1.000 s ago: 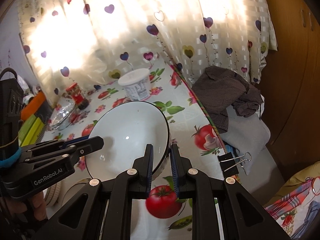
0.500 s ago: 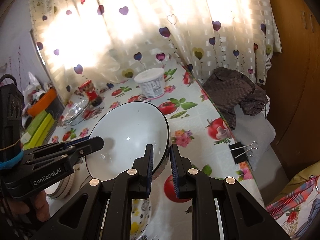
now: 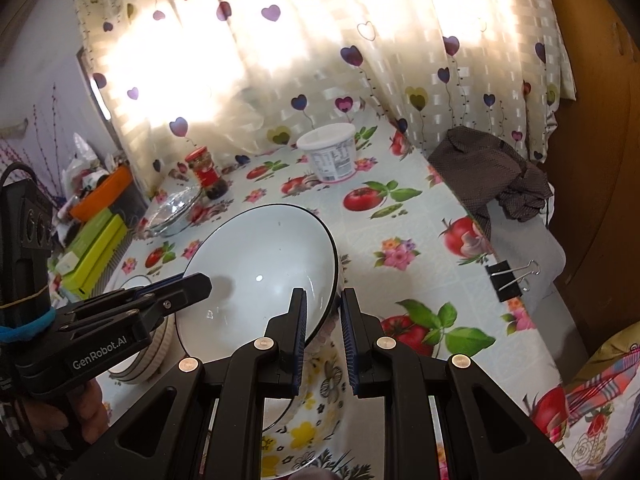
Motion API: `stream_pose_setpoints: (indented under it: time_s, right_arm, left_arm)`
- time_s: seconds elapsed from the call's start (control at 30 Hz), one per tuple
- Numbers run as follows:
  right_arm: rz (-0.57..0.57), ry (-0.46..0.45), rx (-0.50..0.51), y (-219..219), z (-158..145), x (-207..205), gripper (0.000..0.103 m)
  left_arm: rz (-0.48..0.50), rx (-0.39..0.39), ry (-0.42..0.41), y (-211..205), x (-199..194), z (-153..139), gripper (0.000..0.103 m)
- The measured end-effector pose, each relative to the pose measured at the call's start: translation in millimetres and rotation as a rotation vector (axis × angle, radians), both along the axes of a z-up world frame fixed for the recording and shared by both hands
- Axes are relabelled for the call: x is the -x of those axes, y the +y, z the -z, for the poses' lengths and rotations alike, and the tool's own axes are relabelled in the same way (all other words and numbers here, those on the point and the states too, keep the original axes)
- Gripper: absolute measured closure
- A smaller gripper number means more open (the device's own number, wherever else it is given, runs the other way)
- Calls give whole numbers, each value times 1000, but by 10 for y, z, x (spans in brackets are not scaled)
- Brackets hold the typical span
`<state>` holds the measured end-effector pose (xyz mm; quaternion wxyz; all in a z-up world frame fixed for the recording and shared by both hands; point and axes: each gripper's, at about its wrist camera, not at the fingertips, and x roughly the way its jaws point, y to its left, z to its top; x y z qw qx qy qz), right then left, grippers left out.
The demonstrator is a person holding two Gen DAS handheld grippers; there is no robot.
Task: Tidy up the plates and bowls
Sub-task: 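Lift the white bowl with the left tool and lower it into the nested bowls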
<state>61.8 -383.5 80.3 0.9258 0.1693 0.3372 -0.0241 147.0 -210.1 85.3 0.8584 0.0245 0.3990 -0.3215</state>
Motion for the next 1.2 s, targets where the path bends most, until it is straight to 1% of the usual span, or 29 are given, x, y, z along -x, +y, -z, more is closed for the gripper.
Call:
stream_pose_setpoints:
  time_s: [0.23, 0.5, 0.9, 1.2]
  right_arm:
    - [-25, 15, -16, 149, 69, 32, 86]
    - [-47, 35, -19, 301, 141, 81, 86]
    - [-64, 73, -30, 427, 263, 100, 86]
    - [-58, 85, -23, 459, 312, 99, 86]
  left_arm:
    - [-24, 11, 3, 189, 72, 23, 87]
    - [-44, 11, 32, 349, 148, 131, 87]
    - [-63, 3, 60, 499, 189, 276, 87]
    - [-58, -1, 75, 525, 198, 354, 87]
